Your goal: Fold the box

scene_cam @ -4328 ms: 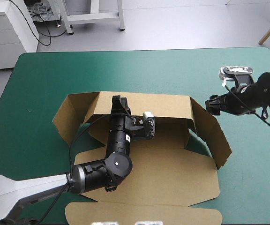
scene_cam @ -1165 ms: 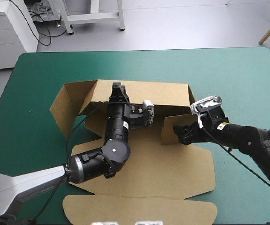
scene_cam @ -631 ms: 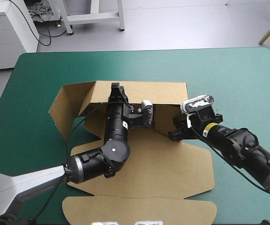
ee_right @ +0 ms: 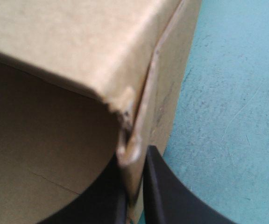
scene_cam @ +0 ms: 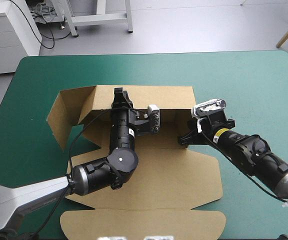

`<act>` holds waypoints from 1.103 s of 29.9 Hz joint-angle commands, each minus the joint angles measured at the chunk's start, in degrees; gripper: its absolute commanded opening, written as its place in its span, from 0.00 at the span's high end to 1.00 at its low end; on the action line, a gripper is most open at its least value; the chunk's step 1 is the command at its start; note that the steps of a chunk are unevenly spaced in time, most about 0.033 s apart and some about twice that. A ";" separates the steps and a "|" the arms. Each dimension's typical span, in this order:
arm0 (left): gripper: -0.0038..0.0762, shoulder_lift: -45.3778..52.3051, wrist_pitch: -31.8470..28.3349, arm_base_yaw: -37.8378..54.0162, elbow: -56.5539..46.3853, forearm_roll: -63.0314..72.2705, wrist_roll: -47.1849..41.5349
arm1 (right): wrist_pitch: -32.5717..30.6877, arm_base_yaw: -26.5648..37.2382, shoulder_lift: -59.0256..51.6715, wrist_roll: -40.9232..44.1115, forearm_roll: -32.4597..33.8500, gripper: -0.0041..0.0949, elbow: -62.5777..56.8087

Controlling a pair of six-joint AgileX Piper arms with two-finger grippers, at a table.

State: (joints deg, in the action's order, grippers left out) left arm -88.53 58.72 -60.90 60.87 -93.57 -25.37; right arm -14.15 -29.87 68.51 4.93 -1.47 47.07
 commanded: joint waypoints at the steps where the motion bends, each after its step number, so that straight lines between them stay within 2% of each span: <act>1: 0.92 2.32 -0.68 -0.20 2.12 -3.97 -1.67 | 6.01 -0.17 -1.23 -0.52 0.01 0.98 1.61; 4: 0.78 2.32 -0.68 -0.20 2.12 -1.30 -2.30 | 6.01 -0.17 -1.23 -0.78 0.01 0.98 1.61; 8: 0.44 2.32 -0.68 -0.20 2.12 0.08 -3.44 | 6.01 -0.17 -1.23 -0.87 0.01 0.98 1.61; 11: 0.28 2.32 -0.61 -0.20 2.12 -0.38 -3.58 | 6.01 -0.17 -1.23 -0.92 0.24 0.98 1.61; 18: 0.27 2.32 2.60 -3.29 2.12 -2.02 -3.48 | 6.50 0.32 -0.62 -0.92 1.47 0.98 1.72; 25: 0.27 2.32 5.34 -9.53 2.12 -4.33 -3.24 | 5.06 5.24 4.11 0.10 1.47 0.98 6.16; 33: 0.27 2.32 5.91 -10.58 2.12 -4.11 -3.24 | 1.90 11.42 8.90 -0.42 1.93 0.98 12.25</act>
State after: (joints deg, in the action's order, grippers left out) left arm -88.47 61.94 -71.14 61.22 -93.98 -27.91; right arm -16.00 -20.15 78.13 4.65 0.00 55.86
